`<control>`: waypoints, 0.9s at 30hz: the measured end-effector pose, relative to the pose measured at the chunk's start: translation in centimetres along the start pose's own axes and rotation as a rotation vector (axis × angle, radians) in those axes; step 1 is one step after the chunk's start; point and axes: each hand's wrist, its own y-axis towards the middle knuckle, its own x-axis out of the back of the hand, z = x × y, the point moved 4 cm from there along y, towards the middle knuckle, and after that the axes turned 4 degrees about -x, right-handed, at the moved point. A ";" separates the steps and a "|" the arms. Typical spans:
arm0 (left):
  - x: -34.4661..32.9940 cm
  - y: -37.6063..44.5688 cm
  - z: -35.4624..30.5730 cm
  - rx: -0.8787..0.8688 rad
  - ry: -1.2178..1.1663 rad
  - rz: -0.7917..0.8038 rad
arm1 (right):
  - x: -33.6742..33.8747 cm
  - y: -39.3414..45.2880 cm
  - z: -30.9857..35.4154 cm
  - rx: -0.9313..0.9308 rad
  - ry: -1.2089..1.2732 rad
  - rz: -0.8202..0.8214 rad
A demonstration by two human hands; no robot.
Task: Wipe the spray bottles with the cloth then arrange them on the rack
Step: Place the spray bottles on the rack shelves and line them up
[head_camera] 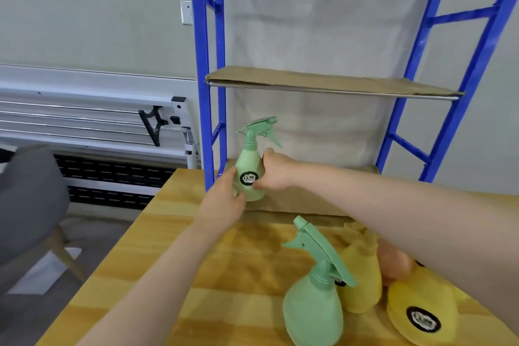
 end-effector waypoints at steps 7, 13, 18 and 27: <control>-3.0 3.5 1.2 0.067 -0.103 -0.013 | -2.2 4.9 -0.8 -0.062 0.142 -0.025; -3.5 5.2 1.9 0.156 -0.108 0.036 | -2.5 6.8 -1.0 -0.074 0.164 -0.046; -3.4 5.5 2.7 0.198 -0.155 0.060 | -1.9 6.6 -0.8 -0.066 0.121 -0.064; -1.2 2.3 1.2 0.110 -0.081 0.025 | 0.4 2.0 -0.4 -0.021 -0.126 0.032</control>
